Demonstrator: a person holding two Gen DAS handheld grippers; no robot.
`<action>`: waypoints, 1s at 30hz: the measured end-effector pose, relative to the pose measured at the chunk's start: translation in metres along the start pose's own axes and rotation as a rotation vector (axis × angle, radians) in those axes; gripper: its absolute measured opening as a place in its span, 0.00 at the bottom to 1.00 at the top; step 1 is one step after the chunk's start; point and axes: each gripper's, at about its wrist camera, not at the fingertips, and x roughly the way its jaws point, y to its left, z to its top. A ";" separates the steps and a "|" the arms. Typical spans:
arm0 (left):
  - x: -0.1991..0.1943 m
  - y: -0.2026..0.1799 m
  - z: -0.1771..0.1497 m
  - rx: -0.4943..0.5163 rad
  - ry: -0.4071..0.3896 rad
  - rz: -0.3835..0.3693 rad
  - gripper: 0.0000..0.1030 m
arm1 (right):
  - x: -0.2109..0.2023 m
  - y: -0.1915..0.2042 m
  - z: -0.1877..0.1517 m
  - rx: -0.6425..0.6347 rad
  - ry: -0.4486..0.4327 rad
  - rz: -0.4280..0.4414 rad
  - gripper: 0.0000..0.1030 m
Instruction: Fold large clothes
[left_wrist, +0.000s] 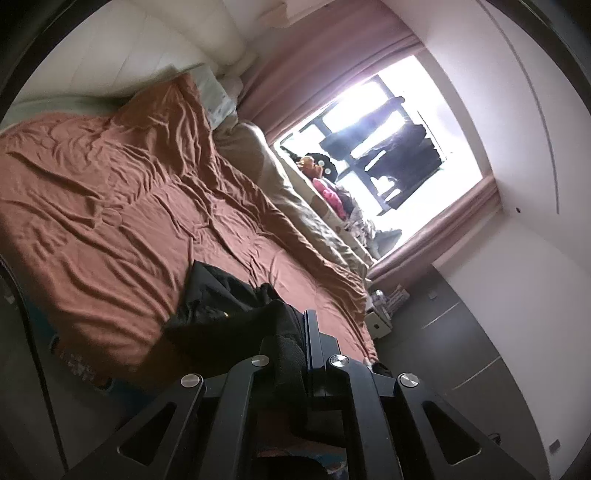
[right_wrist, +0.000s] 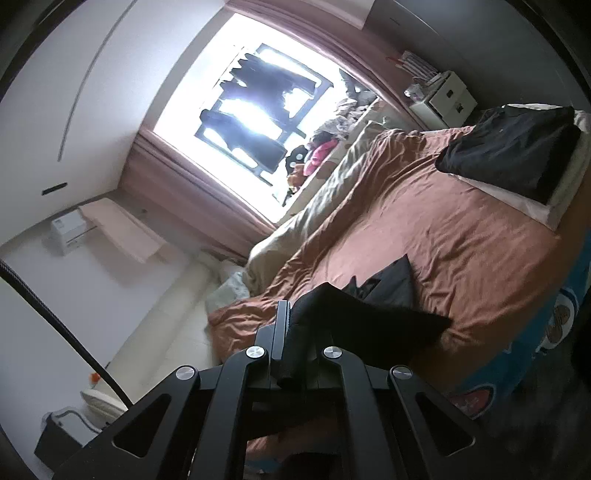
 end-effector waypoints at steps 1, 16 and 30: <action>0.010 0.000 0.005 0.001 0.004 0.005 0.04 | 0.005 0.001 0.005 -0.001 0.002 -0.007 0.01; 0.160 0.017 0.068 0.020 0.064 0.111 0.04 | 0.167 0.005 0.078 -0.027 0.018 -0.125 0.01; 0.301 0.082 0.075 -0.026 0.181 0.241 0.04 | 0.303 -0.034 0.109 0.068 0.151 -0.276 0.02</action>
